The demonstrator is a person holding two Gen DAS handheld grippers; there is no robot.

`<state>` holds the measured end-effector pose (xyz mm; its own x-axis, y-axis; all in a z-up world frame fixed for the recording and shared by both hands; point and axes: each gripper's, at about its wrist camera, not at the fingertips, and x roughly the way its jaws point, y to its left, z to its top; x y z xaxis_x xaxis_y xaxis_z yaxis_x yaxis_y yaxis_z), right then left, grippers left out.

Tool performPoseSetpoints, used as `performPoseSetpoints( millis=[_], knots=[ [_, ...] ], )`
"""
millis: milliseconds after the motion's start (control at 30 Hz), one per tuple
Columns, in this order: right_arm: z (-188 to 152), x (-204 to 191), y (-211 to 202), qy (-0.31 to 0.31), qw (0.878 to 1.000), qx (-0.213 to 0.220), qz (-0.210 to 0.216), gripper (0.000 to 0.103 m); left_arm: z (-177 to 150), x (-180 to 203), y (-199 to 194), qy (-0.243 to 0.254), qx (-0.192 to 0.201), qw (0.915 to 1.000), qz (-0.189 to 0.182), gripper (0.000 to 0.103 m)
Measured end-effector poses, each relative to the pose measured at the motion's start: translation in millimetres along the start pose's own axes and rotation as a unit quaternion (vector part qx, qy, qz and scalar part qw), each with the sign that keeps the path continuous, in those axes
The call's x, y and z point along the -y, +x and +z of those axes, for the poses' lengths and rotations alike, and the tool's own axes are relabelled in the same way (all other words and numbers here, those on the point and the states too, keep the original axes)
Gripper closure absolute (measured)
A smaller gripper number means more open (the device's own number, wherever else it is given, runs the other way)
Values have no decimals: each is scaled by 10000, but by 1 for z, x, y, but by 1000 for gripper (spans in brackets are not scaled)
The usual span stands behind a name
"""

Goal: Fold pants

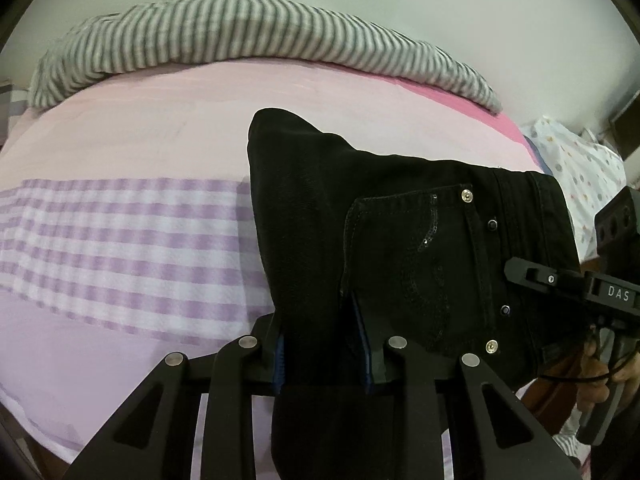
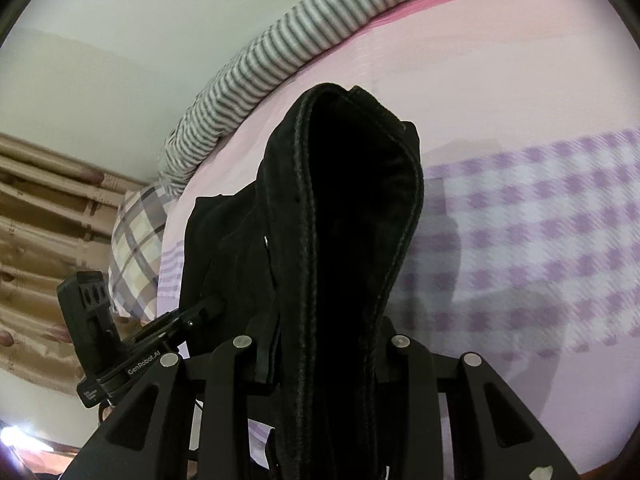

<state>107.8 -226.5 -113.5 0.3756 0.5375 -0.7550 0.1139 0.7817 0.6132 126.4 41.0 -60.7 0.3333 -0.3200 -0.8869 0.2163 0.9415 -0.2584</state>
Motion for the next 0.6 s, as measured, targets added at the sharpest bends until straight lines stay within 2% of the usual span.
performPoseSetpoints(
  millis=[200, 333, 600],
  knots=[
    [19, -36, 35, -208, 9995, -149, 178, 74, 18, -47, -15, -231, 165, 9993, 256, 75],
    [40, -64, 72, -319, 9985, -295, 323, 74, 38, -87, -23, -415, 286, 9977, 455, 75],
    [89, -106, 139, -423, 9968, -487, 462, 74, 86, -151, -15, -568, 407, 9945, 785, 75]
  ],
)
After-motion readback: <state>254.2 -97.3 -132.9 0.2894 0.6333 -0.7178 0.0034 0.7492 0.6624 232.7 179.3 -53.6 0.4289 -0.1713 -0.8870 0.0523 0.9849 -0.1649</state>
